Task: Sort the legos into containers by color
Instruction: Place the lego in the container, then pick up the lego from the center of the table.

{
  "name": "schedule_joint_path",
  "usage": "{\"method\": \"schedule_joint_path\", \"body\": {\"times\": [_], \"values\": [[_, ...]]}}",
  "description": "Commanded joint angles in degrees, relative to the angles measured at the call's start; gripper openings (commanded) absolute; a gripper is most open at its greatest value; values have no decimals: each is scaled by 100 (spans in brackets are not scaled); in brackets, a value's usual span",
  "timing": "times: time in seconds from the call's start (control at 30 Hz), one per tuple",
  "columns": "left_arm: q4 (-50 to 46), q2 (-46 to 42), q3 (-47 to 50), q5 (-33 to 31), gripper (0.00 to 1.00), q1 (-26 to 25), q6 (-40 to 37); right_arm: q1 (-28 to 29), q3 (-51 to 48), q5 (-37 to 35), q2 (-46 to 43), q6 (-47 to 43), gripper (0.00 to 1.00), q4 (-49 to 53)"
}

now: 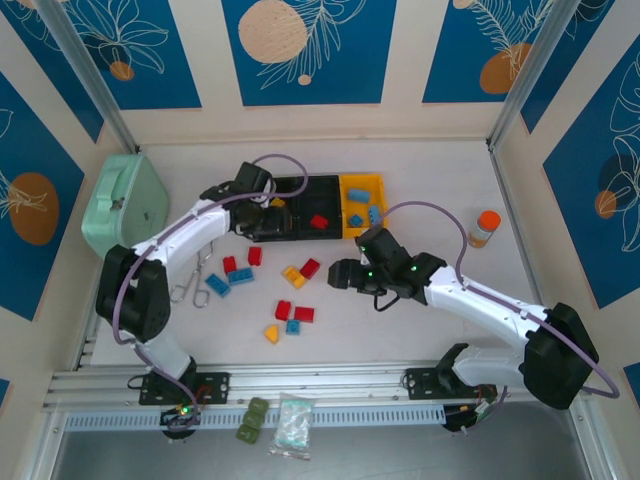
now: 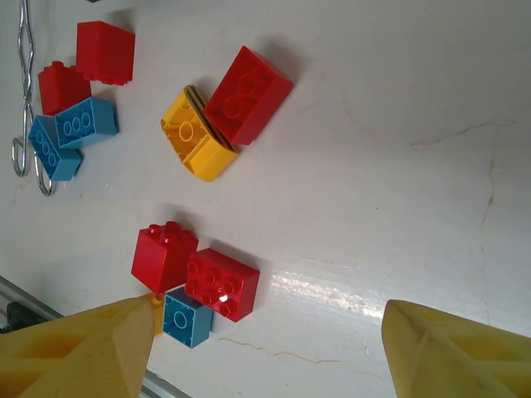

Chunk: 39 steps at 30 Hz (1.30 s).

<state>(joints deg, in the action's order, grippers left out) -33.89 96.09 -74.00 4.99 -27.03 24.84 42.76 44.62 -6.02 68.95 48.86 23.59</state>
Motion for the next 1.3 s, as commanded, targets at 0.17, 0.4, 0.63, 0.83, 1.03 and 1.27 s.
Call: {"method": "schedule_joint_path", "body": {"times": [0.17, 0.4, 0.63, 0.83, 1.03, 1.27], "values": [[407, -174, 597, 679, 62, -653, -869, -144, 118, -140, 56, 315, 73, 291], [345, 523, 230, 434, 63, -1111, -1090, -421, -402, -277, -684, 519, 73, 580], [295, 1217, -202, -3, 65, -1308, -1196, -837, -1159, -132, -1768, 770, 73, 704], [213, 1592, -411, -27, 62, -1423, -1253, -951, -1383, -157, -2207, 809, 73, 874], [137, 1728, -440, -182, 51, -1592, -1299, -1052, -1459, -68, -2204, 784, 73, 771], [101, 1631, -497, -201, 35, -1587, -1267, -1064, -1472, 15, -2111, 797, 73, 690]]}}
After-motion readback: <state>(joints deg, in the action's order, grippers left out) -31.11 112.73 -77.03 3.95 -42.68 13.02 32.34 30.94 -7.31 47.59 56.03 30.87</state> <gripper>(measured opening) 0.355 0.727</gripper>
